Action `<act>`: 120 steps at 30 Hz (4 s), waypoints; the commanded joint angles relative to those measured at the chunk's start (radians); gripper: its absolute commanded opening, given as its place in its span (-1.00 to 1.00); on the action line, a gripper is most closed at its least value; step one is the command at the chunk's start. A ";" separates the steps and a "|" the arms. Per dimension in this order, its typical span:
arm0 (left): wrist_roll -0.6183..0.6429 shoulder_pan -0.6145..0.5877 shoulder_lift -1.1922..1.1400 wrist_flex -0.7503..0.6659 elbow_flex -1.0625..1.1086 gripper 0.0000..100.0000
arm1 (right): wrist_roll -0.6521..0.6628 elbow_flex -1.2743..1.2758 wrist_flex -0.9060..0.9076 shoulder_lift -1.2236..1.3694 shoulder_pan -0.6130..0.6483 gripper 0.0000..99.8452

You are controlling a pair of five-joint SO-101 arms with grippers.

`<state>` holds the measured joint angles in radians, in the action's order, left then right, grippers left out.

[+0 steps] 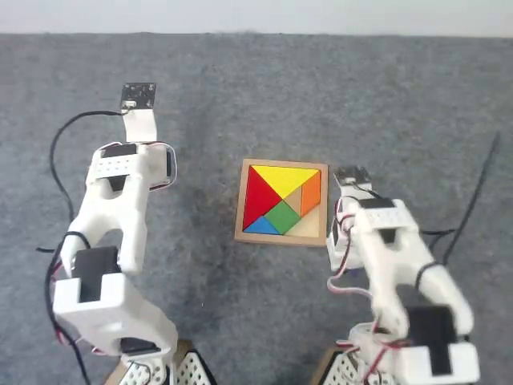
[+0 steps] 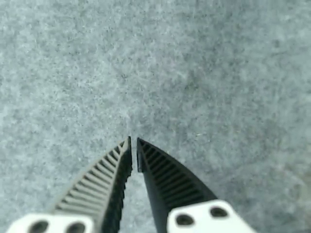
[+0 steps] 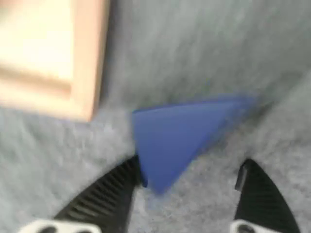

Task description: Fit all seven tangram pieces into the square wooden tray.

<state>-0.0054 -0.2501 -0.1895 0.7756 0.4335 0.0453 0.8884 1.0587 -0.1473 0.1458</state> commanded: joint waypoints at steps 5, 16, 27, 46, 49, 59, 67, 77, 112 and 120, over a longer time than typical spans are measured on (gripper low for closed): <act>0.005 0.005 0.006 -0.021 -0.021 -0.97 | -0.009 -0.187 -0.005 0.159 -0.087 -0.64; 0.005 0.005 0.006 -0.021 -0.021 -0.97 | -0.002 -0.298 0.151 0.068 -0.077 -0.73; 0.005 0.005 0.006 -0.021 -0.021 -0.97 | -0.147 -0.422 0.163 0.085 0.058 -0.66; 0.005 0.002 0.006 -0.021 -0.021 -0.97 | -0.146 -0.491 0.068 0.364 -0.008 -0.38; 0.005 0.002 0.006 -0.021 -0.021 -0.97 | -0.149 -0.508 0.062 0.378 -0.019 -0.38; 0.005 0.002 0.006 -0.021 -0.021 -0.97 | -0.261 -0.565 0.077 0.461 -0.028 -0.38; 0.003 0.005 0.006 -0.023 -0.010 -0.97 | -0.265 -0.618 0.156 0.487 -0.030 -0.39; 0.003 0.005 0.006 -0.023 -0.012 -0.97 | -0.267 -0.615 0.150 0.489 -0.030 -0.62; 0.011 -0.083 0.005 -0.051 -0.028 -0.97 | 0.884 -0.615 0.326 0.074 0.363 -0.63; 0.011 -0.081 0.005 -0.049 -0.027 -0.97 | 1.355 -0.612 0.332 0.110 0.360 -0.63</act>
<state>-0.0038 -0.3284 -0.1895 0.7495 0.4335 1.2390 0.3130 1.3686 -0.0276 0.5033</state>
